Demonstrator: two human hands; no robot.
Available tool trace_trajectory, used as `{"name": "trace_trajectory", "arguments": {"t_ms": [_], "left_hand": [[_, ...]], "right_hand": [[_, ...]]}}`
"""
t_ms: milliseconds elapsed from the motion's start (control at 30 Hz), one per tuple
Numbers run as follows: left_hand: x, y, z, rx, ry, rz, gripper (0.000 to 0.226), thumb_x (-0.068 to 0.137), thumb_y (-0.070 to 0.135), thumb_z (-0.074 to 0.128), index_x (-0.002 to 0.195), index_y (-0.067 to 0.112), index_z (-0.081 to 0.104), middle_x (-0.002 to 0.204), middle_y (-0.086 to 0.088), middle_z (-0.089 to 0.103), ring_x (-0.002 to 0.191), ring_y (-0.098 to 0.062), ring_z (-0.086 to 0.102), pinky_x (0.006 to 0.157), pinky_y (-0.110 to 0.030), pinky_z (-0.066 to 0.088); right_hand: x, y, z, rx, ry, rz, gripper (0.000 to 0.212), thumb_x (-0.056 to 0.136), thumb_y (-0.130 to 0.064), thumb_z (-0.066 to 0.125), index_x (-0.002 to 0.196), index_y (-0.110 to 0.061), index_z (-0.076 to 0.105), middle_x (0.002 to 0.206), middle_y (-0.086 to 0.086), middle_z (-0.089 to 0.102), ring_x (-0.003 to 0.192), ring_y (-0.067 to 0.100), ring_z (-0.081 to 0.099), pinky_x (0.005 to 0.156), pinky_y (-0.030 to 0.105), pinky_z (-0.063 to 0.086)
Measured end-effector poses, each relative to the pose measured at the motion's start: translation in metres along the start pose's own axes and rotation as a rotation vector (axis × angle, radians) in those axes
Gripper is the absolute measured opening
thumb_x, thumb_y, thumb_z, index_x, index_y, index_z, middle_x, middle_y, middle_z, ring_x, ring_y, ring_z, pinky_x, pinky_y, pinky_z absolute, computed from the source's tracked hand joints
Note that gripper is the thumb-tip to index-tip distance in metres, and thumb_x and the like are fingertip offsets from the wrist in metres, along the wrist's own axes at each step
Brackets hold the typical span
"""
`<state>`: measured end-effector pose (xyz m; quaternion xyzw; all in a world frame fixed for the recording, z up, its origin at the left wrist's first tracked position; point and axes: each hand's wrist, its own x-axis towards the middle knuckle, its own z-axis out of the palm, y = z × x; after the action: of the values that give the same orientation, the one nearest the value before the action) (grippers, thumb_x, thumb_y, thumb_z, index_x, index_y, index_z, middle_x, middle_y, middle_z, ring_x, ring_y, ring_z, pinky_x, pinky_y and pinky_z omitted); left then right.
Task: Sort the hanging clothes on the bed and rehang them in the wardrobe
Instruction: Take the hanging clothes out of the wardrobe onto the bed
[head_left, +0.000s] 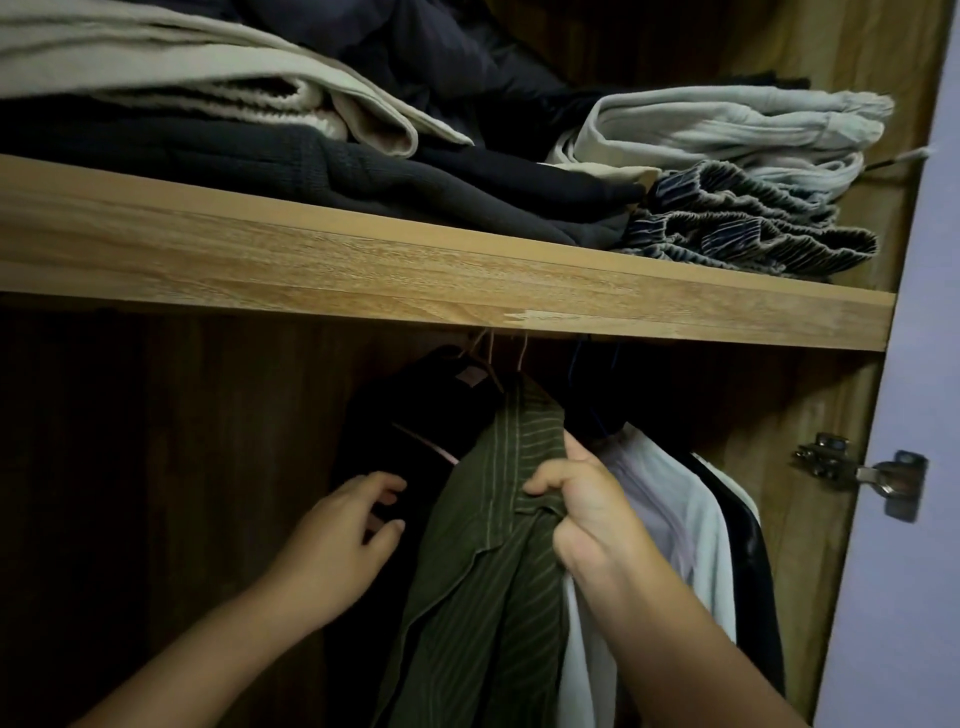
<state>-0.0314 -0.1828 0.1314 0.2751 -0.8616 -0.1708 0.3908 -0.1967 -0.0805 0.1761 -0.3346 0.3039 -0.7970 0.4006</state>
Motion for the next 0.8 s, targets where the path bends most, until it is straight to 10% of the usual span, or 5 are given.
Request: {"name": "trace_trajectory", "arguments": {"t_ms": [600,800], "left_hand": [[0.008,-0.009,-0.017,-0.063,0.068,0.002,0.030,0.091,0.011,0.055,0.120,0.015,0.055,0.111,0.001,0.056,0.086,-0.002,0.054,0.075,-0.018,0.041],[0.015,0.007,-0.020,0.113,0.208,-0.013,0.031,0.091,0.011,0.053,0.122,0.009,0.055,0.123,-0.013,0.052,0.112,-0.027,0.050,0.091,-0.031,0.038]], "right_hand": [[-0.043,-0.011,-0.031,0.136,-0.024,0.041,0.047,0.054,0.016,0.038,0.085,-0.005,0.066,0.066,0.014,0.066,0.055,0.026,0.067,0.046,0.035,0.056],[-0.093,-0.039,-0.060,-0.010,-0.085,0.076,0.070,0.005,0.004,0.078,0.073,-0.007,0.073,0.069,0.014,0.066,0.059,0.026,0.067,0.052,0.034,0.058]]}}
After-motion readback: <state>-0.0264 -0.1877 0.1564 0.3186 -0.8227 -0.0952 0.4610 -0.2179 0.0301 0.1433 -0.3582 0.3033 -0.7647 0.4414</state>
